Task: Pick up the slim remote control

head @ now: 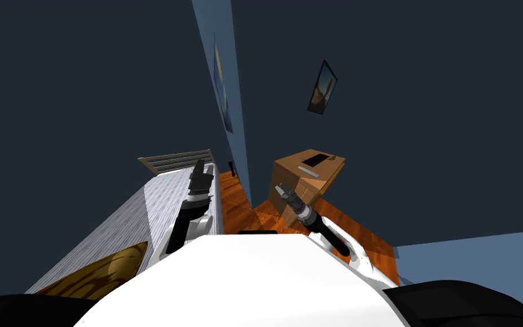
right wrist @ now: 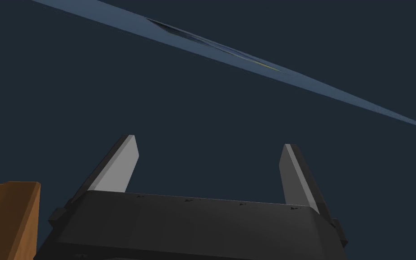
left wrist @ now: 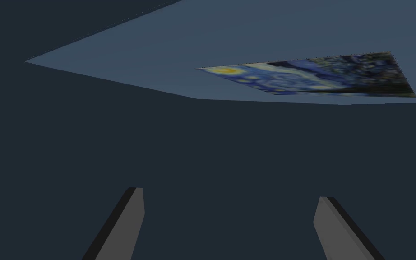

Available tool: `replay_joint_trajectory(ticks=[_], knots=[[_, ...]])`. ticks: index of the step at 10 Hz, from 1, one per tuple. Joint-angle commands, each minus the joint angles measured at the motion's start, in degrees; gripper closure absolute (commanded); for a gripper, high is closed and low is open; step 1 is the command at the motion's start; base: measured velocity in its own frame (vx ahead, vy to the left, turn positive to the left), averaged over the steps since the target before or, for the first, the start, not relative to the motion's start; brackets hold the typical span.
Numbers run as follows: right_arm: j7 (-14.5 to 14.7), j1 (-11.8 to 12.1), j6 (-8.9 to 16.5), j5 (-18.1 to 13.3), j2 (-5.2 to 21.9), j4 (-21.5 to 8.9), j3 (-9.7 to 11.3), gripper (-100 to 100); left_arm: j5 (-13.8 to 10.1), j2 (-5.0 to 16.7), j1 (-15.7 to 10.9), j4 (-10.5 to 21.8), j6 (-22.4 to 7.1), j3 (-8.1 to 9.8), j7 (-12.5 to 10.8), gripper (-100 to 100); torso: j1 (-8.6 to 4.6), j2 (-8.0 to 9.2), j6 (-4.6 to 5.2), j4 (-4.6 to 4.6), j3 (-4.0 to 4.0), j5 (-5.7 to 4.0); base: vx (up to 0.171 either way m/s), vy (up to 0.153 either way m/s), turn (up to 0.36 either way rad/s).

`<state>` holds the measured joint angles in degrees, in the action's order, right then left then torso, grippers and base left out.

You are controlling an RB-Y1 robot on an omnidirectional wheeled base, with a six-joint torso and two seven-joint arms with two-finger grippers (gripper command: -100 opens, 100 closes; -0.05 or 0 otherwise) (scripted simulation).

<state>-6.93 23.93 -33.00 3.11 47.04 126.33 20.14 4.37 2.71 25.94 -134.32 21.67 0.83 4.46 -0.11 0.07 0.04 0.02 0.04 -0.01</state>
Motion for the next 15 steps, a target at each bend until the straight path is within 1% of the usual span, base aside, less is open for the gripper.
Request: replay_joint_trajectory(ticks=[1,2,3,10,11,13,15], knots=[[-0.5,-0.5,-0.7,0.0,2.9,-1.6,1.2,-100,0.0,0.0,0.0,0.0,0.0,0.0,0.0,0,0.0,0.0,0.0,0.0,0.0,0.0,0.012,-0.002,0.039],[-0.5,-0.5,-0.7,0.0,4.6,-1.6,1.2,-100,0.0,0.0,0.0,0.0,0.0,0.0,0.0,0,-0.02,-0.02,-0.01,0.0,-0.01,0.0,0.018,-0.004,0.06],[-0.5,-0.5,-0.7,0.0,5.4,-1.6,1.2,-100,0.0,0.0,0.0,0.0,0.0,0.0,0.0,0,-0.02,-0.04,-0.01,-0.01,-0.02,0.0,0.004,-0.001,0.013],[-0.5,-0.5,-0.7,0.0,5.4,-1.6,1.2,-100,0.0,0.0,0.0,0.0,0.0,0.0,0.0,0,0.02,0.07,0.01,0.02,0.04,0.0,0.001,0.0,0.004],[-0.8,-0.5,-1.0,-0.1,7.1,-2.2,0.4,-100,0.0,0.0,0.0,0.0,0.0,0.0,0.0,0,0.01,0.0,-0.01,0.01,0.0,0.0,0.01,-0.017,0.073],[-1.1,-0.7,-1.4,-0.3,9.8,-3.1,-0.7,-100,0.0,0.0,0.0,0.0,0.0,0.0,0.0,0,-0.1,0.03,0.0,0.01,0.02,-0.02,-0.006,-0.032,0.034],[-1.6,-0.9,-1.8,-0.6,13.4,-4.2,-2.0,-100,0.0,0.0,0.0,0.0,0.0,0.0,0.0,0,-0.17,0.02,-0.01,0.01,0.01,-0.04,0.008,-0.048,0.059]])
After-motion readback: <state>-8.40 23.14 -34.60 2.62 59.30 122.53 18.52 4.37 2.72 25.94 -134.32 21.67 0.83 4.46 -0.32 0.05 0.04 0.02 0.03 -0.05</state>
